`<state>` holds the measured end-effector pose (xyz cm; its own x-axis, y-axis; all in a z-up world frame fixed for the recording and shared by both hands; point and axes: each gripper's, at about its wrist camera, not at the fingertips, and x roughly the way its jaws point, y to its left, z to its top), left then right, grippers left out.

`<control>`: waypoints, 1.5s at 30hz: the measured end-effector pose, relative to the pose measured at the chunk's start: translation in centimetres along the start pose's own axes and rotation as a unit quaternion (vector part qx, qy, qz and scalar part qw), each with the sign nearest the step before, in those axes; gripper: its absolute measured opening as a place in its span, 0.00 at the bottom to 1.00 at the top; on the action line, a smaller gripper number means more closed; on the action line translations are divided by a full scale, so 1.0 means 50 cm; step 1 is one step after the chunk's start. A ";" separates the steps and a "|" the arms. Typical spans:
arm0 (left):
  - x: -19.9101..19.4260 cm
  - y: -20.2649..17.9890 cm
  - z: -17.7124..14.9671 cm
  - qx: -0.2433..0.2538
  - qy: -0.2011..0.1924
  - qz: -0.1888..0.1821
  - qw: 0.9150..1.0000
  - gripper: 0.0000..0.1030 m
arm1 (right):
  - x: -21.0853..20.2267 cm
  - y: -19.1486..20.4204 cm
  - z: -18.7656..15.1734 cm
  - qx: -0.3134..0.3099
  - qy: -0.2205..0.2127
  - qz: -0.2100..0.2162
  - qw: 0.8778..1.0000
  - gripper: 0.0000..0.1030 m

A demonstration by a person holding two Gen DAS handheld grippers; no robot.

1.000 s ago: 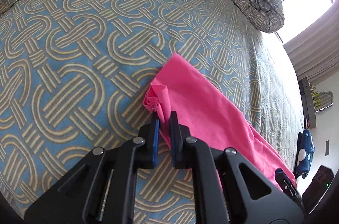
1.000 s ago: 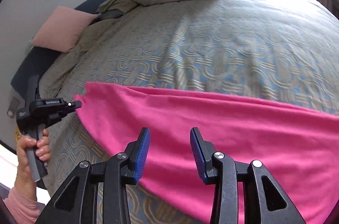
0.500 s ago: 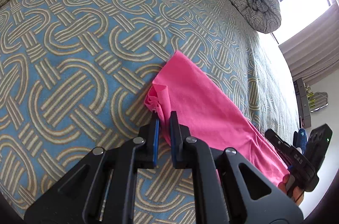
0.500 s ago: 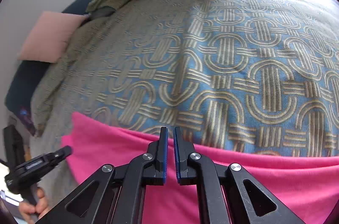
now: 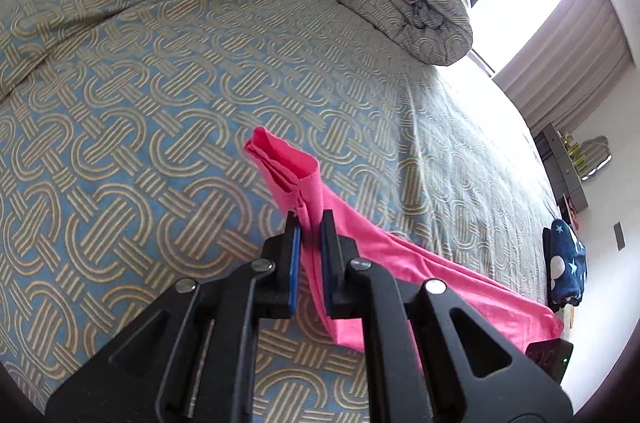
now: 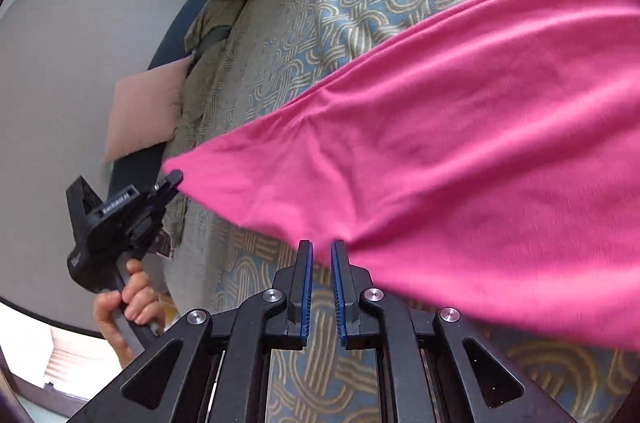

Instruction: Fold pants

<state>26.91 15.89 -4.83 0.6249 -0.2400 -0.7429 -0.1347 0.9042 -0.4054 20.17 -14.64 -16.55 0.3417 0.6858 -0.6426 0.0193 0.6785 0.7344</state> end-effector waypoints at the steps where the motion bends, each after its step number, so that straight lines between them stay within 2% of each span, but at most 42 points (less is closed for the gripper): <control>1: -0.006 -0.020 0.002 0.011 -0.003 -0.005 1.000 0.10 | -0.008 -0.004 -0.008 0.001 0.004 -0.011 1.000 0.10; 3: -0.013 -0.062 0.004 0.032 -0.004 -0.019 0.999 0.10 | -0.031 -0.010 -0.019 -0.003 -0.006 -0.022 1.000 0.10; 6: -0.015 -0.143 -0.003 0.069 0.004 -0.045 0.997 0.10 | -0.084 -0.008 -0.020 -0.028 -0.047 -0.024 0.998 0.10; 9: -0.007 -0.237 -0.030 0.122 0.015 -0.069 0.990 0.10 | -0.140 -0.013 -0.010 -0.044 -0.086 -0.038 0.995 0.13; 14: 0.052 -0.395 -0.138 0.222 0.069 -0.099 0.967 0.10 | -0.224 -0.072 -0.003 -0.022 -0.142 -0.061 0.988 0.23; 16: 0.089 -0.436 -0.202 0.253 0.101 -0.100 0.957 0.10 | -0.248 -0.110 0.005 0.001 -0.146 -0.066 0.987 0.34; 19: 0.146 -0.465 -0.290 0.283 0.147 -0.086 0.944 0.10 | -0.274 -0.170 0.013 0.046 -0.137 -0.033 0.989 0.42; 22: 0.178 -0.453 -0.332 0.292 0.167 -0.065 0.939 0.10 | -0.264 -0.210 0.030 0.089 -0.103 0.011 0.991 0.45; 25: 0.174 -0.436 -0.322 0.270 0.177 -0.083 0.943 0.10 | -0.251 -0.215 0.051 0.092 -0.087 0.030 0.991 0.45; 28: 0.167 -0.430 -0.313 0.255 0.188 -0.101 0.943 0.11 | -0.234 -0.209 0.075 0.095 -0.074 0.047 0.992 0.46; 29: 0.167 -0.433 -0.316 0.257 0.192 -0.105 0.941 0.12 | -0.227 -0.204 0.085 0.095 -0.070 0.052 0.992 0.46; 31: 0.161 -0.427 -0.321 0.264 0.202 -0.111 0.936 0.22 | -0.205 -0.191 0.112 0.094 -0.060 0.057 0.992 0.47; 35: 0.138 -0.399 -0.334 0.266 0.207 -0.116 0.934 0.27 | -0.169 -0.171 0.141 0.093 -0.036 0.051 0.994 0.48; 39: 0.106 -0.345 -0.330 0.273 0.172 -0.079 0.943 0.27 | -0.136 -0.147 0.161 0.088 -0.020 0.030 0.996 0.48; 45: 0.086 -0.261 -0.302 0.285 0.133 -0.012 0.949 0.28 | -0.120 -0.124 0.168 0.074 -0.010 -0.006 0.997 0.48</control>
<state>19.75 -2.26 -10.79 0.3957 -0.2751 -0.8762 0.3617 0.9236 -0.1266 25.87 -25.16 -15.39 0.3586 0.6724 -0.6475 0.1615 0.6385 0.7525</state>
